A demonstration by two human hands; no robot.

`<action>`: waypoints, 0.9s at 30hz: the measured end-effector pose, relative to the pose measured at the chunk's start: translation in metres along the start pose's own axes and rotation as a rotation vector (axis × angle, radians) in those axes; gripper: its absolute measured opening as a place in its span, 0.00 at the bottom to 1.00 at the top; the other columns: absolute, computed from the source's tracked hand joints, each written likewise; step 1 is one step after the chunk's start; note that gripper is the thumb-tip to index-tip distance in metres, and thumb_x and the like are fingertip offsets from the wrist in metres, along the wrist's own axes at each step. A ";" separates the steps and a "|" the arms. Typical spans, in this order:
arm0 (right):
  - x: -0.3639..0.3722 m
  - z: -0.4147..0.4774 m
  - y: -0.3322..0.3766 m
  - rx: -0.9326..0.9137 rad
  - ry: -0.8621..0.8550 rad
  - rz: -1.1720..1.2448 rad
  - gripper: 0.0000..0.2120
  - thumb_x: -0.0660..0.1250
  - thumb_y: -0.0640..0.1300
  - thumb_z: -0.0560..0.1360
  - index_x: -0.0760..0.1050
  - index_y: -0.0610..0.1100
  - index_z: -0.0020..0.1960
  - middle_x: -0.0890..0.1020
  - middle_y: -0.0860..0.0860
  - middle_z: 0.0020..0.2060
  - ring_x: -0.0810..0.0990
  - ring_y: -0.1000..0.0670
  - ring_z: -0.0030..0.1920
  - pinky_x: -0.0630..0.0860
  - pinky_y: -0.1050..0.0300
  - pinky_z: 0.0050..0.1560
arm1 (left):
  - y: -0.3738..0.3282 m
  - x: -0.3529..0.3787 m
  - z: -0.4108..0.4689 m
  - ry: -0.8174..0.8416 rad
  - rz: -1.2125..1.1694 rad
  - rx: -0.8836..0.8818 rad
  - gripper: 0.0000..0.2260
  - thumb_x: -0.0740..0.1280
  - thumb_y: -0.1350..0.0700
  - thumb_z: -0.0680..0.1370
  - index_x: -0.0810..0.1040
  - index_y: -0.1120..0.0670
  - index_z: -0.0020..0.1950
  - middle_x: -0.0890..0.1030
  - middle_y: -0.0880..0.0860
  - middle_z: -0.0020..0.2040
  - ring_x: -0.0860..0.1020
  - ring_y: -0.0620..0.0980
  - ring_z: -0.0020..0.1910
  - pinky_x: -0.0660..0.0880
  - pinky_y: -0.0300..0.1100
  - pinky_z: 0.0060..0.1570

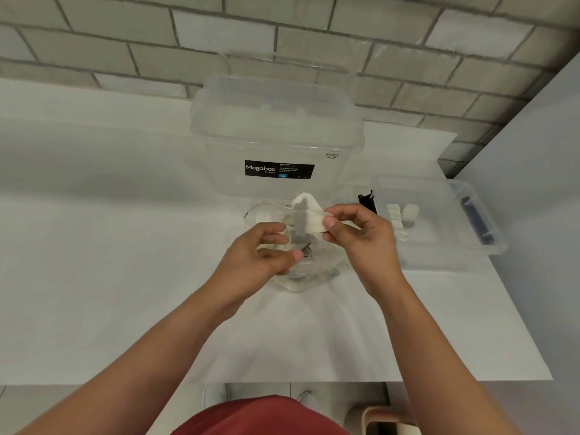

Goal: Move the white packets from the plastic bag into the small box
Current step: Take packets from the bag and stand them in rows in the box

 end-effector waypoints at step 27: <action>-0.046 0.008 0.035 -0.182 -0.016 -0.304 0.05 0.71 0.37 0.78 0.84 0.44 0.52 0.86 0.51 0.43 0.87 0.52 0.42 0.82 0.58 0.45 | -0.038 0.011 0.030 -0.164 0.150 0.238 0.04 0.72 0.55 0.78 0.85 0.50 0.51 0.86 0.49 0.45 0.85 0.48 0.45 0.82 0.45 0.51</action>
Point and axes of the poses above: each hand's wrist, its own z-axis towards the middle knuckle, its own x-axis out of the palm, y = z × x, the point moved 2 cm from there along z, towards the middle knuckle
